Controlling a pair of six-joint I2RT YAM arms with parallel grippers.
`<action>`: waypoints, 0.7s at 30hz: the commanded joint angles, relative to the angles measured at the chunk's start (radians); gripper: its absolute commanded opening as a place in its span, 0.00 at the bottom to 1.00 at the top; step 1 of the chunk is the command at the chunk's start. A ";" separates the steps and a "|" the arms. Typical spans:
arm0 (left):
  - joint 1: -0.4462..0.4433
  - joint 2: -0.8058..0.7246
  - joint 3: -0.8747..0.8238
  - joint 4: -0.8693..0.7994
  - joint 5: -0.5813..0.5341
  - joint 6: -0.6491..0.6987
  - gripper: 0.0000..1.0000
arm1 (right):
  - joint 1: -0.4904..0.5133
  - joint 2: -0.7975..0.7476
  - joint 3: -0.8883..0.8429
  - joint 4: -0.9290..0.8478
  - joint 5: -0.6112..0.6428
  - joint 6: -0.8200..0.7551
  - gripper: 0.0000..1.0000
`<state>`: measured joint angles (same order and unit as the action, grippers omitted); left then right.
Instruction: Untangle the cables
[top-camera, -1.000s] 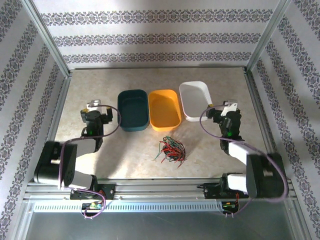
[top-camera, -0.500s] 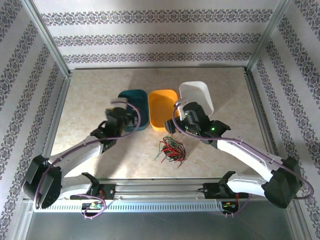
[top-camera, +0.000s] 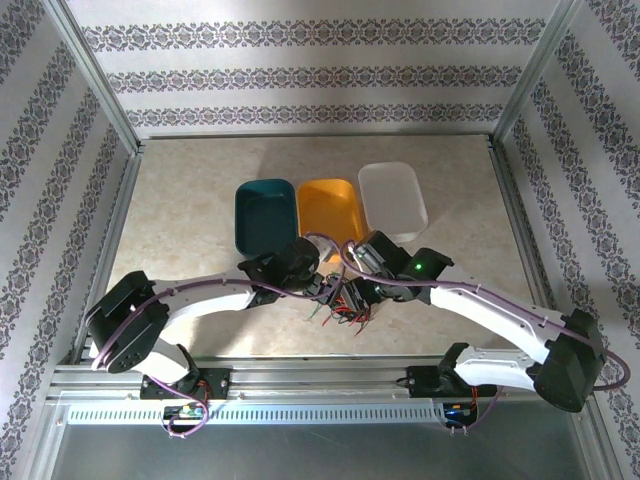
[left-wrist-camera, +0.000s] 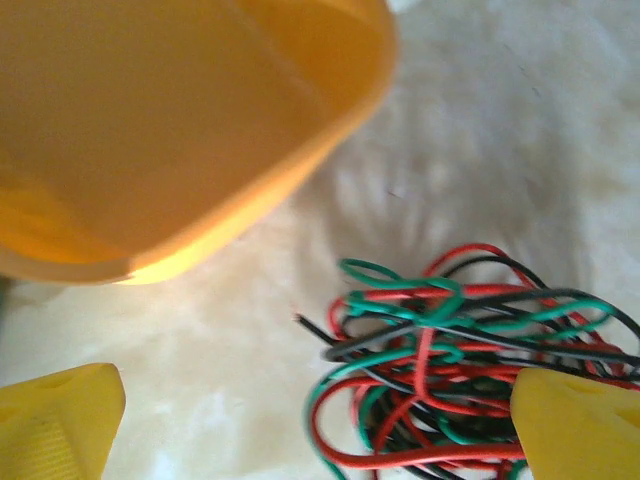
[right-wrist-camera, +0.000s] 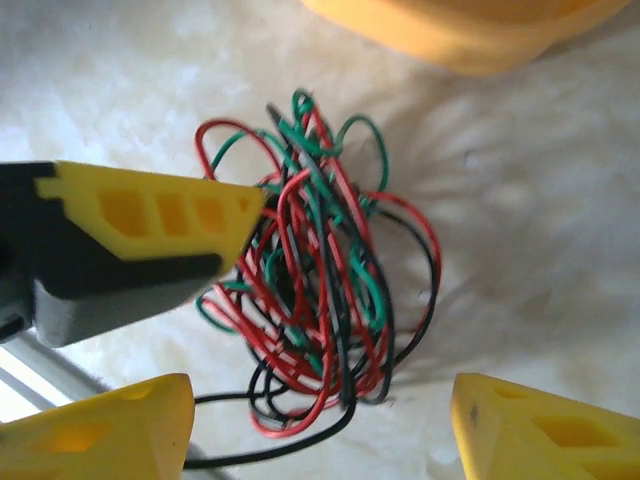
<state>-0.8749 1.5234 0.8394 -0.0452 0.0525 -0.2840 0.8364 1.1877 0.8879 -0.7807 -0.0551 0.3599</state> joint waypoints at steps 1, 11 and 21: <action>-0.006 0.030 0.035 -0.055 0.046 0.047 1.00 | 0.017 0.035 -0.028 -0.038 -0.031 0.044 0.59; -0.007 0.086 0.041 -0.069 0.088 0.058 0.98 | 0.017 0.094 -0.064 -0.025 -0.041 0.060 0.42; -0.010 0.113 0.032 -0.044 0.097 0.065 0.89 | -0.083 0.090 -0.115 -0.023 -0.122 0.135 0.34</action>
<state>-0.8753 1.6207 0.8577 -0.0818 0.1394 -0.2401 0.7803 1.2747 0.7895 -0.7929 -0.1272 0.4591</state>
